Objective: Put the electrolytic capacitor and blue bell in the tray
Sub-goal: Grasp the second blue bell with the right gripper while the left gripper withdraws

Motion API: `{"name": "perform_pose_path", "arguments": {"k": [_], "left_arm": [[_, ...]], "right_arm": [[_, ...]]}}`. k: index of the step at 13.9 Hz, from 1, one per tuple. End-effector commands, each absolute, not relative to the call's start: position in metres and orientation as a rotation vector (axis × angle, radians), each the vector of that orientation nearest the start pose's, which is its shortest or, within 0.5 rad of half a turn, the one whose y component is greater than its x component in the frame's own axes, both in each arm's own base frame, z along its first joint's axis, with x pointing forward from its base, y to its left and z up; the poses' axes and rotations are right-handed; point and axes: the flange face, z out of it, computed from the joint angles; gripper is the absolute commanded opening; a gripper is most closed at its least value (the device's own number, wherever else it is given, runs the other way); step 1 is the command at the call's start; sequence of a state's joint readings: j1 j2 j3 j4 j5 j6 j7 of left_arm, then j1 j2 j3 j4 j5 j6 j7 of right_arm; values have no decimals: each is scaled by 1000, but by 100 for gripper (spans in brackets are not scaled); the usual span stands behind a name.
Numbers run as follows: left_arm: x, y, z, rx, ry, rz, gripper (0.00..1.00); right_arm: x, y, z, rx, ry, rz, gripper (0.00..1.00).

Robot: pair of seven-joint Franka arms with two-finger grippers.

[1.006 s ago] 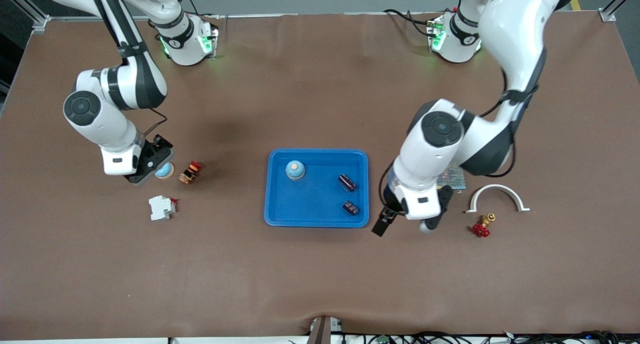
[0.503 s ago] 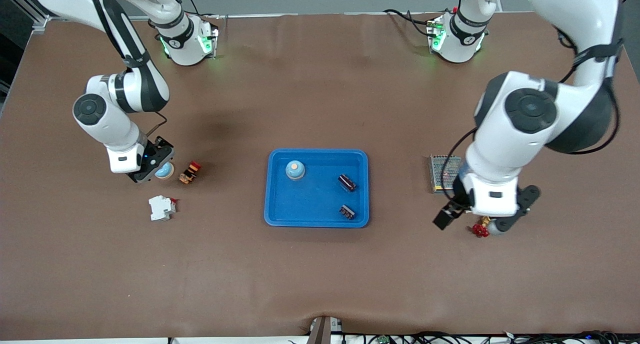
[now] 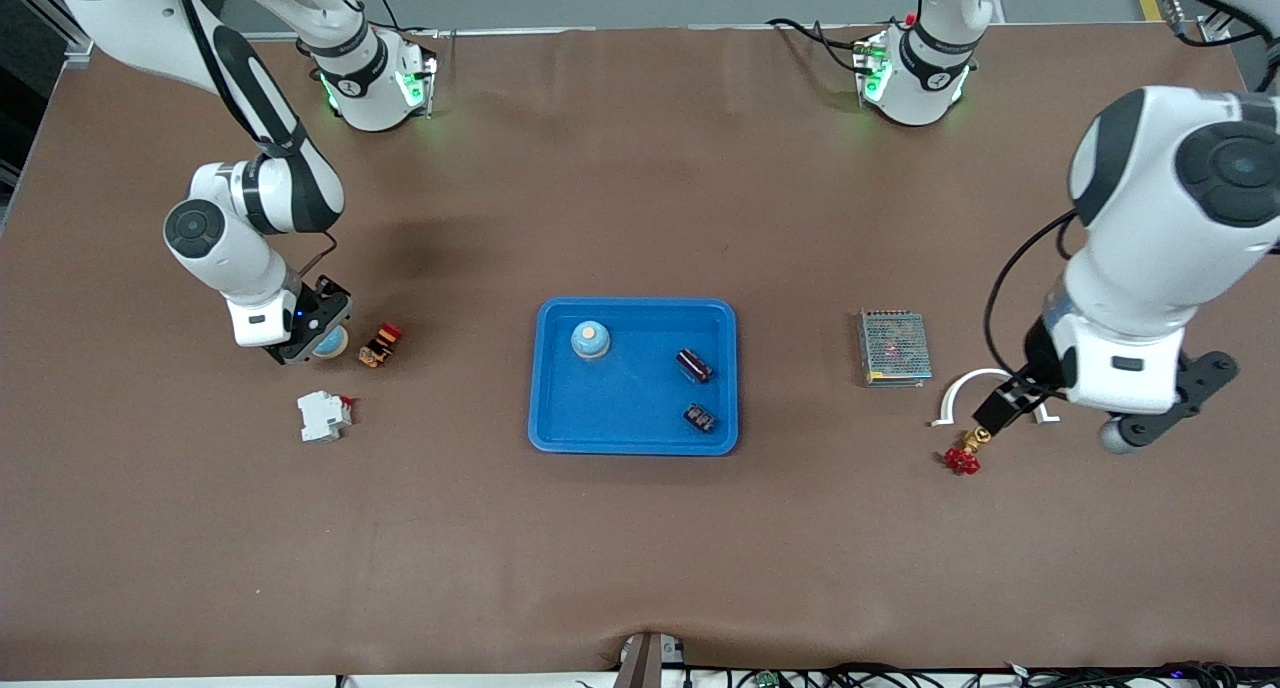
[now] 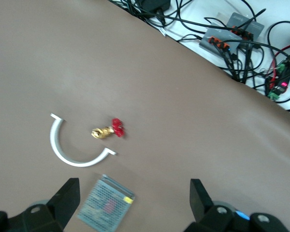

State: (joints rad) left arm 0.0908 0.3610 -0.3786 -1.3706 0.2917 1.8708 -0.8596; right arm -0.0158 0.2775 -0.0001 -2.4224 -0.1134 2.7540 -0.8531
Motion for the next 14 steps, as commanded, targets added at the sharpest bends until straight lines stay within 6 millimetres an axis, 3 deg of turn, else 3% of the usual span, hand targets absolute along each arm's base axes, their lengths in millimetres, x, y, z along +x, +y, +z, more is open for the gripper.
{"name": "perform_pose_path", "arguments": {"k": [1,5,9,14], "left_arm": [[657,-99,563,-2993,-758,-326,100],[646,-62,581,-3020,-750,-262,100],[644,-58,587,-3037,-646,-269,100],[621,-59,611,-3033,-486,-235,100]], "right_arm": [[486,-7,184,-2846,-1472,-67,100],[485,-12,175,-2834,-1489,-67,100],[483,-22,167,-2829,-1496,-65,100],[483,-23,163,-2829,-1497,-75,100]]}}
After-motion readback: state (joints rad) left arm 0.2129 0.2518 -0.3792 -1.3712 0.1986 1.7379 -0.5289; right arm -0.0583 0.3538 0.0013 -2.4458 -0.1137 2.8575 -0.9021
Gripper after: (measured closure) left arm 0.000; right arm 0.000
